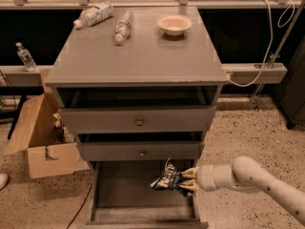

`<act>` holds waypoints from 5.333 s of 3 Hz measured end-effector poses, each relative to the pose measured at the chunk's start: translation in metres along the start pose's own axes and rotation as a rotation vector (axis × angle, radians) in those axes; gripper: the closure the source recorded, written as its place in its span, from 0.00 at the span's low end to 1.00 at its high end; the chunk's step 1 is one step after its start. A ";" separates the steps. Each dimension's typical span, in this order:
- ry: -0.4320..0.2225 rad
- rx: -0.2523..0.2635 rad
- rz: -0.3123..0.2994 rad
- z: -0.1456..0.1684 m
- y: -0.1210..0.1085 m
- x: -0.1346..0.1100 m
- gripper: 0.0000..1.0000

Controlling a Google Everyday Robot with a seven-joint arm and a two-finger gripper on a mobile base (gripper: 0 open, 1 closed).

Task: Pick blue chip bag from bottom drawer and place on counter

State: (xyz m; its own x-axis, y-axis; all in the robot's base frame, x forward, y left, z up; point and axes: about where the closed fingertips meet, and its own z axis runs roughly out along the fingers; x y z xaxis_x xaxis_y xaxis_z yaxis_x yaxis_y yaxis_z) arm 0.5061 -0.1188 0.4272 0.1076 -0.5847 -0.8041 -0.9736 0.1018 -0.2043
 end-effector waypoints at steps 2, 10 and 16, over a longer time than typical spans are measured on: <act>-0.043 0.047 -0.114 -0.081 -0.004 -0.058 1.00; 0.110 0.299 -0.220 -0.307 -0.177 -0.309 1.00; 0.099 0.245 0.077 -0.189 -0.356 -0.339 0.05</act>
Offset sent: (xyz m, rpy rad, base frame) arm -0.0134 -0.0259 0.0796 0.0218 -0.1093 0.0279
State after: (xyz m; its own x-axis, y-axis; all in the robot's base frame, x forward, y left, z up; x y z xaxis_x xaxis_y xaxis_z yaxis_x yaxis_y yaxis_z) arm 0.7779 -0.1090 0.8784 0.0033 -0.6421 -0.7666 -0.8993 0.3334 -0.2831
